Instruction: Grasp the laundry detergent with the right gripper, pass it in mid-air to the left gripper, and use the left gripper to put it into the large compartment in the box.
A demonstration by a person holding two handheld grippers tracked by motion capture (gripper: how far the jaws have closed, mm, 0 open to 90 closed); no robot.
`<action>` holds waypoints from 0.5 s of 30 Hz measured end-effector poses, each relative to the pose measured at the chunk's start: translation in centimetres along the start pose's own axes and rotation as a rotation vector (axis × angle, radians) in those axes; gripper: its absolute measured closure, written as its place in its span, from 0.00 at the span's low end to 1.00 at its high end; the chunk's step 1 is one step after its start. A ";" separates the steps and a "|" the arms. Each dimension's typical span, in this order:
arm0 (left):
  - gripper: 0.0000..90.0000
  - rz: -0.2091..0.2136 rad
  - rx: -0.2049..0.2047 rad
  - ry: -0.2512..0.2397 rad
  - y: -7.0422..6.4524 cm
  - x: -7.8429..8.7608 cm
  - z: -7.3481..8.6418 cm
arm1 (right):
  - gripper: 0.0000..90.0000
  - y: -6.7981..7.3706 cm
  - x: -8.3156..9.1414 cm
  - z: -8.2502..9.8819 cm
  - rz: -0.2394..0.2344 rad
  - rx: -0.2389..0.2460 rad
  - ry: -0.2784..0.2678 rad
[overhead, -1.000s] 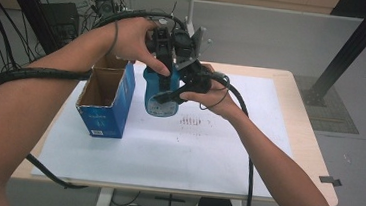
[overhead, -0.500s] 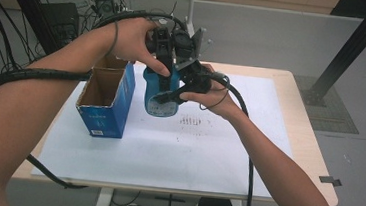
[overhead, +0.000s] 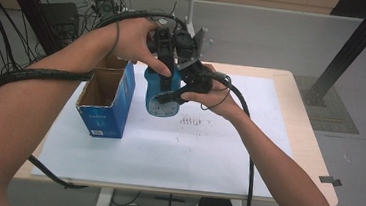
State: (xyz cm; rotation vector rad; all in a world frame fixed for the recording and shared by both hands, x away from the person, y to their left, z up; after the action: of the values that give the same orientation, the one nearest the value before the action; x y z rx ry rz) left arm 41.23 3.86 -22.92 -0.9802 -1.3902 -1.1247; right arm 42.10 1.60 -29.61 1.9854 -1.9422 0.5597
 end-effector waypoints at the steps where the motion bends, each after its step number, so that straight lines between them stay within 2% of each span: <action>1: 0.41 0.001 0.003 0.002 0.0 0.0 0.0 | 0.46 0.0 0.0 0.0 0.000 -0.001 -0.002; 5: 0.41 0.002 0.005 0.001 -0.1 -0.1 0.0 | 0.46 0.0 0.0 0.1 -0.002 0.001 0.001; 8: 0.41 0.004 0.010 0.003 -0.1 -0.3 0.1 | 0.41 0.1 0.2 0.0 -0.011 -0.039 -0.010; 10: 0.41 0.002 0.010 0.004 -0.1 -0.2 0.1 | 0.40 0.1 0.3 0.0 0.000 -0.037 -0.004; 12: 0.41 0.005 0.021 -0.003 0.0 -0.1 0.1 | 0.34 0.0 0.6 0.5 0.014 -0.032 0.012; 13: 0.41 0.003 0.014 0.006 0.1 0.0 0.2 | 0.31 0.1 0.7 0.7 0.021 -0.057 0.022; 15: 0.41 -0.001 0.022 0.004 0.1 0.1 0.2 | 0.29 -0.1 0.8 1.1 0.022 -0.054 0.019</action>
State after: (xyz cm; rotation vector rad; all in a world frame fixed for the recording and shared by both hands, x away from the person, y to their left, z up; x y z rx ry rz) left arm 41.30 4.04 -22.79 -0.9610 -1.3980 -1.1092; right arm 42.32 0.41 -30.16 1.9214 -1.9491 0.5241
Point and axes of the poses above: each handheld gripper's, and its own axes: x roughly backward along the jaws, z roughly out of its underside, y roughly to its left, the point moved 9 cm from there along -x, roughly forward along the jaws, and after that the axes turned 2 degrees about -y, right-handed, at the moved point
